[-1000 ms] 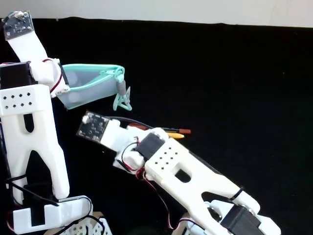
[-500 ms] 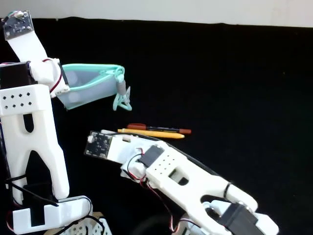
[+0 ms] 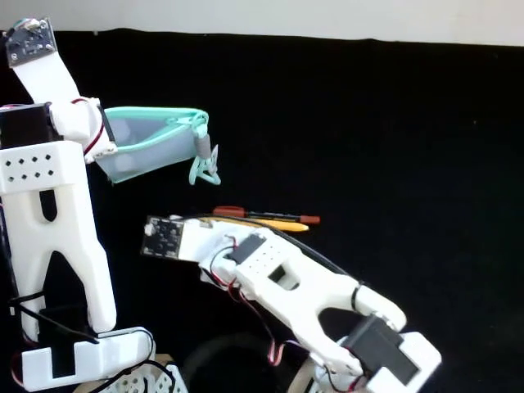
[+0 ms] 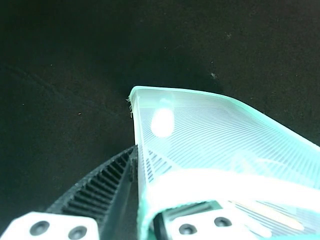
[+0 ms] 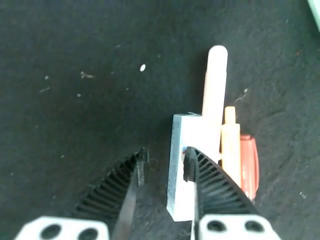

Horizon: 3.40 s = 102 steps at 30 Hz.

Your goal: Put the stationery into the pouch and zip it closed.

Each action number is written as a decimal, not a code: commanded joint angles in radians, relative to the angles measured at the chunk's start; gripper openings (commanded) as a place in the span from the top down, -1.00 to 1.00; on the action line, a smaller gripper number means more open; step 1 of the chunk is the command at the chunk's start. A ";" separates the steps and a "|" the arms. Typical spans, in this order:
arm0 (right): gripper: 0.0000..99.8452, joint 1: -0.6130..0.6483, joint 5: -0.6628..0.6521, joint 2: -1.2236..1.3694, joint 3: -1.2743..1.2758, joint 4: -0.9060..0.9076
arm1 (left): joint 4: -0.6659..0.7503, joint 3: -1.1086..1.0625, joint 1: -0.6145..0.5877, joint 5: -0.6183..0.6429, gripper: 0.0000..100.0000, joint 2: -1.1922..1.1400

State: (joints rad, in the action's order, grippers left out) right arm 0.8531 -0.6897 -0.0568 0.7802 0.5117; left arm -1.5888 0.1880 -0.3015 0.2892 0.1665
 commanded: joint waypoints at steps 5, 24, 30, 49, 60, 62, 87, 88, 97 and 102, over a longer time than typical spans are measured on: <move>0.74 -0.013 -0.011 0.113 -0.127 -0.012 | 0.020 0.028 0.013 0.005 0.99 0.002; 0.74 -0.065 0.071 0.073 -0.226 -0.013 | 0.026 0.027 0.013 0.003 0.99 0.002; 0.74 -0.065 0.071 0.076 -0.226 -0.047 | 0.026 0.027 0.013 0.003 0.99 -0.002; 0.99 -0.044 0.146 0.185 -0.248 -0.070 | 0.028 0.038 0.015 0.006 0.99 -0.102; 0.99 -0.059 0.219 0.018 -0.249 0.010 | 0.021 0.038 0.015 0.005 0.99 -0.102; 0.99 -0.062 0.255 -0.025 -0.245 0.016 | 0.021 0.038 0.015 0.005 0.99 -0.102; 0.99 -0.119 0.628 -0.417 -0.331 0.064 | 0.026 0.030 0.015 0.005 0.99 -0.110; 0.99 -0.119 0.643 -0.418 -0.352 0.064 | 0.025 0.033 0.015 0.005 0.99 -0.110; 0.99 -0.097 0.672 -0.420 -0.476 0.064 | 0.021 0.036 0.015 0.003 0.99 -0.108; 0.99 -0.097 0.671 -0.418 -0.412 0.064 | 0.028 0.036 0.007 0.005 0.99 -0.105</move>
State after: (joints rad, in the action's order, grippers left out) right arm 0.7472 -0.0269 -0.4342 0.3659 0.5731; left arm -1.5796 0.2125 -0.3030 0.2892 0.0698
